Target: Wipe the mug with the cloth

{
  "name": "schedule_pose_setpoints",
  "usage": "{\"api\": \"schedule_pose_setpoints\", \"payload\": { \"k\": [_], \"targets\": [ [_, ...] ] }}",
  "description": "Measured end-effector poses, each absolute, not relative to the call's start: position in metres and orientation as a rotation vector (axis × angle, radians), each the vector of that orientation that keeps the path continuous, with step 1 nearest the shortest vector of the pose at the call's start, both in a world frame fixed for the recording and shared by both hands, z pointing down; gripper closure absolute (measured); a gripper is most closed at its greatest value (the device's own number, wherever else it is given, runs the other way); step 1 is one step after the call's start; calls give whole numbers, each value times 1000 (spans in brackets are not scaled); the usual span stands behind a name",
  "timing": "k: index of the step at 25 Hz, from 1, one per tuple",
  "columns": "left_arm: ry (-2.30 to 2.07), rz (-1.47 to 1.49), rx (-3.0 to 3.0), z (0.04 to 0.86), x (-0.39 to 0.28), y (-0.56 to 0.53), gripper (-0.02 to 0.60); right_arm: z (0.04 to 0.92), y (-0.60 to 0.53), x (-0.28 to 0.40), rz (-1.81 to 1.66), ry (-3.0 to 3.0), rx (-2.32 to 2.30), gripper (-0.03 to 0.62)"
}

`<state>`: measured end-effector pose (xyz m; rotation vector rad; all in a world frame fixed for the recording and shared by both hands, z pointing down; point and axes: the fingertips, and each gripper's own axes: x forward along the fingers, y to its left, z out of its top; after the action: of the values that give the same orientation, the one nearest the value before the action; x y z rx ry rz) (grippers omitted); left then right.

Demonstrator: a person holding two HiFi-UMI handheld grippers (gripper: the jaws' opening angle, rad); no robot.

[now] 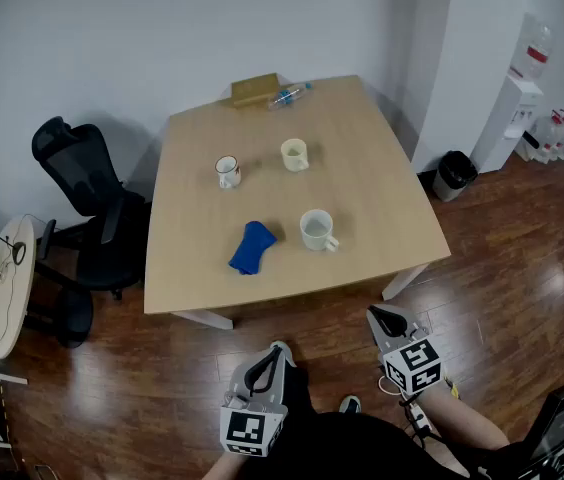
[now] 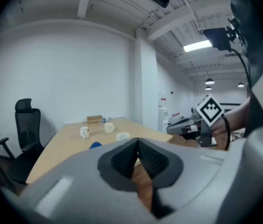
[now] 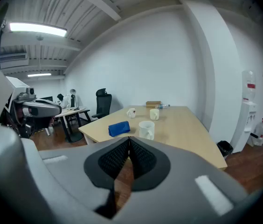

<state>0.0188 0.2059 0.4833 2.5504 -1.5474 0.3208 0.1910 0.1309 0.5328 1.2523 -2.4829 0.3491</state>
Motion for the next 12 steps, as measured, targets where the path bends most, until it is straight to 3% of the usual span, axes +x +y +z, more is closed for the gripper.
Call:
{"api": "schedule_pose_setpoints", "payload": {
  "k": [8,12],
  "targets": [
    [-1456,281,2580,495,-58,92,578,576,29,134,451,-2357,1259,583],
    [-1359,300,2597,500,-84,49,578,610,-22,128,475,-2200,1189,463]
  ]
}}
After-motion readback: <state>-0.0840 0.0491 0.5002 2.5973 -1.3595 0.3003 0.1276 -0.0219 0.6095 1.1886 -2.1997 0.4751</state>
